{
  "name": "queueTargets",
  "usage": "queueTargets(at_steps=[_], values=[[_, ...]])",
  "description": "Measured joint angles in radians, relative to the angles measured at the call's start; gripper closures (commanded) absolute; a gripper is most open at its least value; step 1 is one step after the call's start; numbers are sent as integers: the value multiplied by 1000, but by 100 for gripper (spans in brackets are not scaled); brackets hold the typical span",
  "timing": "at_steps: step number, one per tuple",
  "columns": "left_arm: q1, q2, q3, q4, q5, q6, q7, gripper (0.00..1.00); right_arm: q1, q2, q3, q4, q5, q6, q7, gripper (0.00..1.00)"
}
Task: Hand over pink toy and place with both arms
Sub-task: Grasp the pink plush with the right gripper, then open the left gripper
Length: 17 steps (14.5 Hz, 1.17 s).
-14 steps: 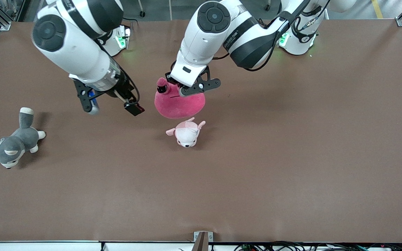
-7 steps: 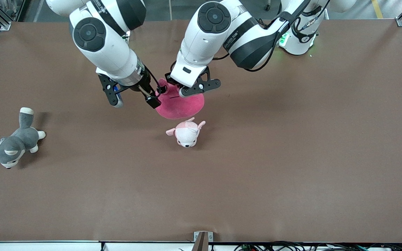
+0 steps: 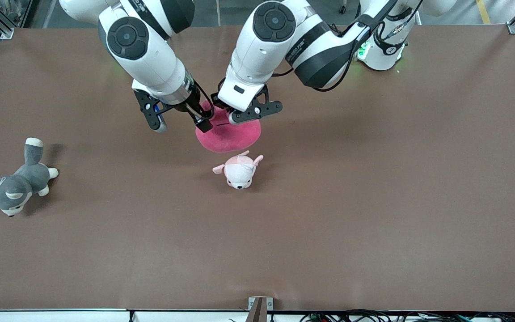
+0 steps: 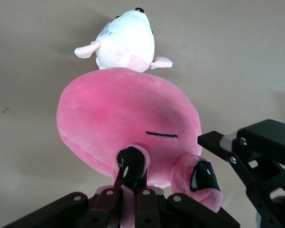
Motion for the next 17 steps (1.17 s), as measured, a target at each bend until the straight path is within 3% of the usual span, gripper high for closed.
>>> queueTargets(at_steps=[3,6,7,10,12,15,16,17], values=[[0,0,0,0,0,0,0,100,0,-10,-1,-1,24,0,0,41],[-1,0,0,0,0,0,0,100,0,-14,-1,-1,28,0,1,48],[-1,0,0,0,0,0,0,100,1,-15,-1,-1,28,0,1,54],[-1,0,0,0,0,0,0,100,7,-16,-1,-1,29,0,1,93],[-1,0,0,0,0,0,0,100,8,-17,-1,-1,29,0,1,99],[-2,0,0,0,0,0,0,99,7,-26,-9,-1,29,0,0,99],[-2,0,0,1,0,1,0,97,5,-34,-13,-1,29,0,0,100],[-2,0,-1,1,0,3,0,89,0,-44,-17,-1,29,-2,-5,100]])
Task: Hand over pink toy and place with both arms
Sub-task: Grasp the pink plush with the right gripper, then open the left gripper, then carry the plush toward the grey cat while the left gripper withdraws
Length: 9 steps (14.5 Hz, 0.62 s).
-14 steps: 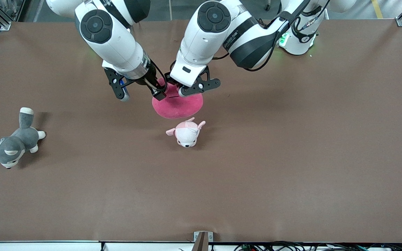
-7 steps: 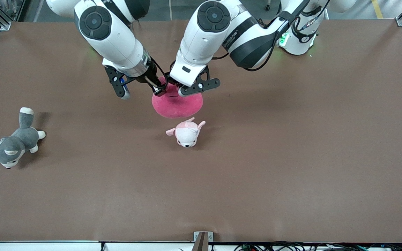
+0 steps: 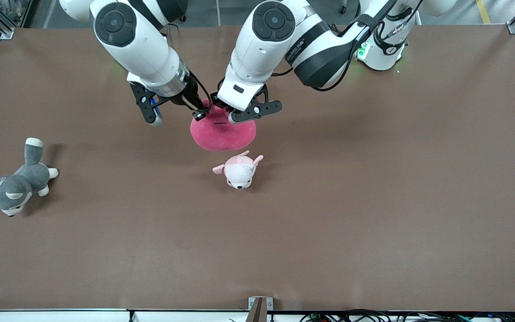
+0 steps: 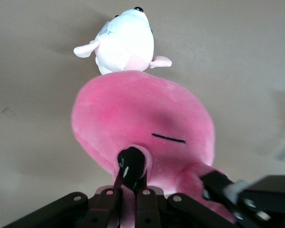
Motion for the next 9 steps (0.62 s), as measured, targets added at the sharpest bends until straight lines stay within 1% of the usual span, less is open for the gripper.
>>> queueTargets(at_steps=[1,2,6,9], values=[[0,0,0,2,-1,4,0,49,-6,-11,-3,0,0,-5,-12,100],[-1,0,-1,5,-4,8,0,1,-16,-22,-4,0,1,-15,-30,100],[-4,-3,-1,16,-5,15,0,0,-94,-42,-7,0,4,-79,-161,100],[-2,-25,2,19,-5,11,0,0,-204,-43,-15,-6,3,-116,-337,100]])
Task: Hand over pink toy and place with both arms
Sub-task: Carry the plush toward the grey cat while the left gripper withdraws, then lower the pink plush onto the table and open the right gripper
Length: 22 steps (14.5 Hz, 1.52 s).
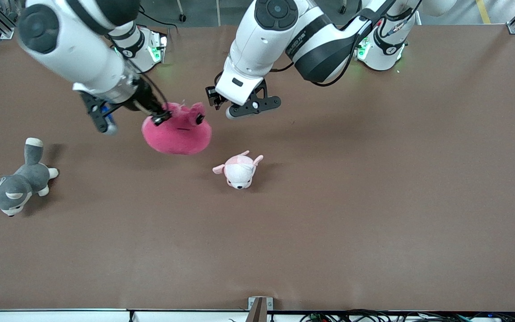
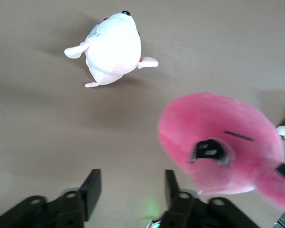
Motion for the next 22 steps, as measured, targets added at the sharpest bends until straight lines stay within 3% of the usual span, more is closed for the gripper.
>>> queueTargets(at_steps=[2,5,8,10,15,18,21,22], values=[[8,-45,7,1,1,-49,0,0,-84,0,-4,-14,0,-9,-133,99],[63,-141,20,1,2,-240,56,0,-226,2,-9,-66,0,0,-342,98],[181,-246,24,-12,5,-426,239,0,-378,13,-11,-154,0,62,-514,98],[272,-336,25,-69,5,-478,399,0,-447,41,-11,-198,5,96,-551,98],[481,-581,28,-312,6,-489,758,0,-474,146,-6,-218,123,137,-555,98],[577,-622,30,-366,11,-483,913,0,-473,191,3,-218,163,150,-556,95],[662,-604,34,-372,32,-466,1048,0,-473,223,9,-222,170,154,-604,83],[674,-588,35,-368,64,-458,1070,0,-474,236,8,-223,170,166,-619,52]])
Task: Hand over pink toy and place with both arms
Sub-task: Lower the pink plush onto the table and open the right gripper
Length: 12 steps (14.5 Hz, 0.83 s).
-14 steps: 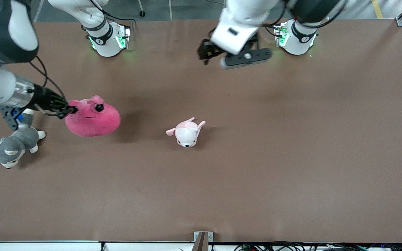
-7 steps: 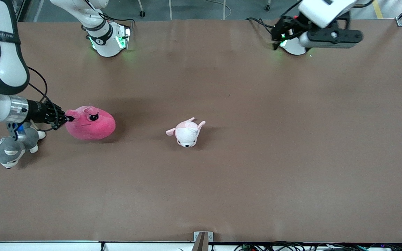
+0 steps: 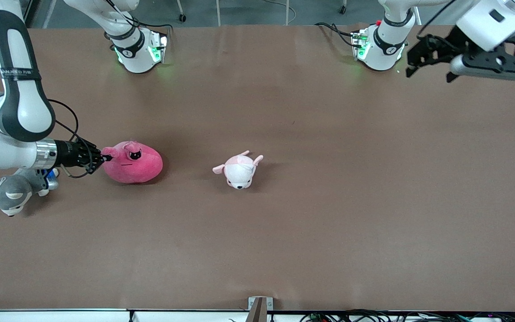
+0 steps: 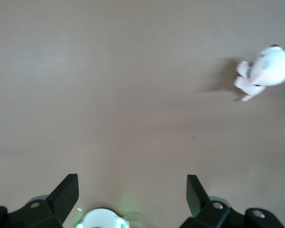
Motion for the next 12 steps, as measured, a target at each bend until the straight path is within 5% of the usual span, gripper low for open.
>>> queueTargets(at_steps=[2,6,12], values=[[-2,49,-4,19,70,9,8,0,-1,15,-1,1,0,17,-29,0],[-10,175,-11,54,109,28,8,0,-4,15,-5,54,-27,18,-227,0],[-6,228,-11,87,110,43,8,0,-4,6,-5,268,-323,-8,-615,0]])
